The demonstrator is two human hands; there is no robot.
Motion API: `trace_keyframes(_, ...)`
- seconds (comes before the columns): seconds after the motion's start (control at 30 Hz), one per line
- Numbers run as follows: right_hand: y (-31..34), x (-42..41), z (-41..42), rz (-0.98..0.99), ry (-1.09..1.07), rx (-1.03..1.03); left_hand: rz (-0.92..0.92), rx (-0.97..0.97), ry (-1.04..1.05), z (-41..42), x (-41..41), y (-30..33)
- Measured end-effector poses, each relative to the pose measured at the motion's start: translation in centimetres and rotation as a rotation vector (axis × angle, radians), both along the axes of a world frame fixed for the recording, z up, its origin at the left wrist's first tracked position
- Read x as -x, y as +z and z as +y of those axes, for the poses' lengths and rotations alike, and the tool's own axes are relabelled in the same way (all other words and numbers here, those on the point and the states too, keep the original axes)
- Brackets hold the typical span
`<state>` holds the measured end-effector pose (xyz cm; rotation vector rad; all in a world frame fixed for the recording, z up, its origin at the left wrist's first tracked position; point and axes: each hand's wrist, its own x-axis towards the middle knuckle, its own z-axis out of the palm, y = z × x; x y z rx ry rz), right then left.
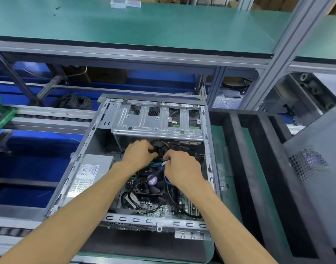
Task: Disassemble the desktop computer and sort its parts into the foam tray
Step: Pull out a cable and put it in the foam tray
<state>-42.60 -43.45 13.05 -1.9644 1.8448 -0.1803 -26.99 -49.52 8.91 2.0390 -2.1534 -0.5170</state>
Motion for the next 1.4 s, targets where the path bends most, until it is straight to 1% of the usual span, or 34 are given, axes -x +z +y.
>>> trace_keyframes(0.03,-0.2,-0.4,-0.1,0.049,0.011,0.015,0.01,-0.018,-0.008,-0.1,0.0,0.0)
trace_keyframes(0.1,-0.6,-1.1,-0.4,0.127,0.027,0.039,-0.028,-0.014,-0.009,-0.2,-0.1,0.0)
trace_keyframes(0.2,-1.2,-1.8,-0.9,0.17,0.051,0.021,-0.103,0.025,0.016,-0.5,0.0,-0.2)
trace_keyframes(0.33,-1.6,-1.3,-1.4,0.052,-0.017,-0.054,-0.213,0.05,0.007,-0.5,0.2,-0.8)
trace_keyframes(0.4,-1.7,-1.1,-1.5,0.004,-0.062,-0.043,-0.241,0.054,0.004,-0.6,0.3,-0.9)
trace_keyframes(0.47,-1.7,-1.1,-1.8,-0.007,-0.091,0.002,-0.26,0.055,0.002,-0.9,0.3,-1.1)
trace_keyframes(0.53,-1.7,-1.1,-2.1,0.025,-0.075,-0.009,-0.273,0.058,0.002,-1.2,0.4,-1.2)
trace_keyframes(0.63,-1.6,-1.0,-2.4,0.048,-0.066,-0.055,-0.266,0.057,-0.019,-1.7,0.4,-1.5)
trace_keyframes(0.77,-1.5,-0.9,-2.8,-0.003,-0.115,-0.089,-0.281,0.109,-0.071,-1.8,0.5,-2.1)
trace_keyframes(0.9,-1.3,-0.9,-3.0,-0.047,-0.124,-0.128,-0.236,0.119,-0.082,-2.0,0.5,-2.3)
trace_keyframes(1.2,-1.0,-0.6,-3.0,-0.066,-0.108,-0.104,-0.123,0.089,-0.167,-1.6,0.8,-1.2)
trace_keyframes(1.4,-0.9,-0.7,-2.8,-0.124,-0.14,-0.1,-0.113,0.05,-0.145,-1.4,0.8,-0.8)
